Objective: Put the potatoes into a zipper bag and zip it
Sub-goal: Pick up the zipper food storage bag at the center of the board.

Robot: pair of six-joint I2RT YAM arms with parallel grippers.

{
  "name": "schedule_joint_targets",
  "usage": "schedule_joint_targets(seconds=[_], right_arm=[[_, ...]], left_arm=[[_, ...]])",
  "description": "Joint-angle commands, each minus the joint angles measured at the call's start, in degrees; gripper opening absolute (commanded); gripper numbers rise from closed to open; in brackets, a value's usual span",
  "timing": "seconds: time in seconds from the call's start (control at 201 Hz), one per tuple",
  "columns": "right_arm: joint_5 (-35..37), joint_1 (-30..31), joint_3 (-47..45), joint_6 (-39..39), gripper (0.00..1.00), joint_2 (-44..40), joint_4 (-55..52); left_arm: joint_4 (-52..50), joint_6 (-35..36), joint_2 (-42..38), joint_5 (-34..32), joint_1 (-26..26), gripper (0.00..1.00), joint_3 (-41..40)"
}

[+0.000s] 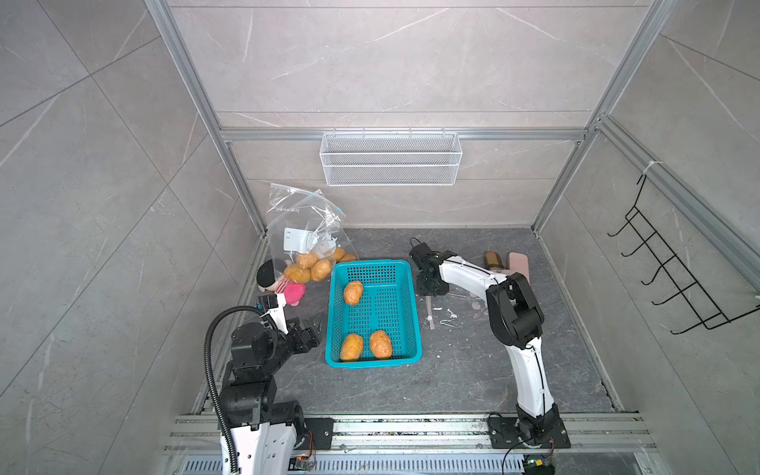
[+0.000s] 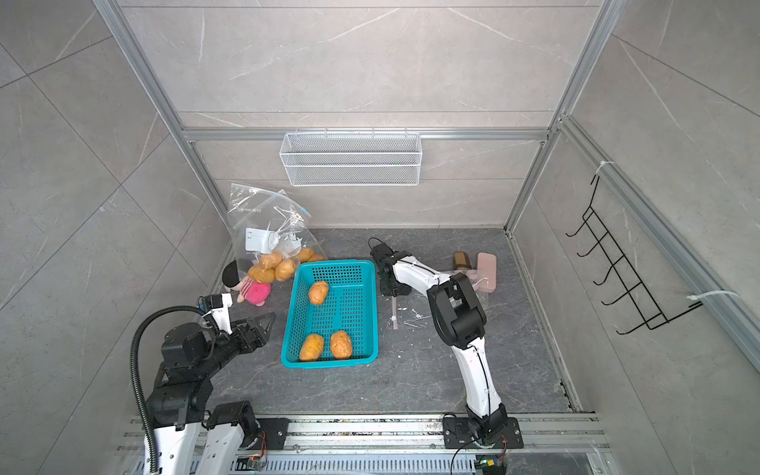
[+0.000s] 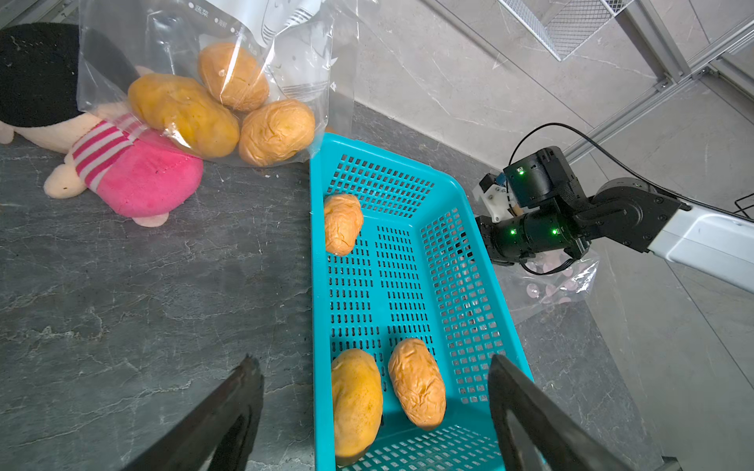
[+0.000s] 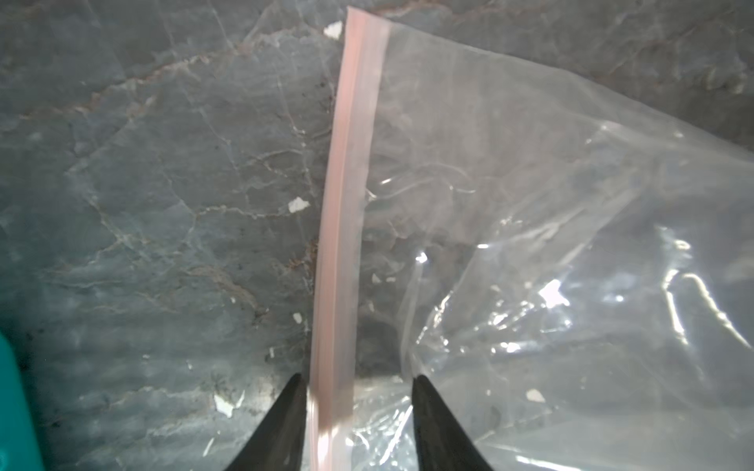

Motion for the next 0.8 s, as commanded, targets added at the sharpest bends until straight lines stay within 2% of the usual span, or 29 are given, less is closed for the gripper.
schedule_joint_targets(seconds=[0.0, 0.169, 0.662, 0.796], right_arm=[[-0.3, -0.4, 0.8, -0.3, 0.39, 1.1, -1.2], [-0.4, -0.7, -0.1, -0.4, 0.32, 1.2, -0.8], [-2.2, -2.0, -3.5, -0.4, 0.2, 0.6, 1.4], [-2.2, -2.3, -4.2, -0.3, 0.14, 0.1, 1.9]], left_arm=[[0.8, 0.1, 0.5, 0.2, -0.1, 0.87, 0.5], [0.9, 0.2, 0.5, 0.3, -0.2, 0.87, 0.4], [0.7, 0.4, 0.6, 0.1, -0.8, 0.87, 0.4], [0.5, 0.3, 0.5, -0.2, -1.0, 0.87, 0.4]])
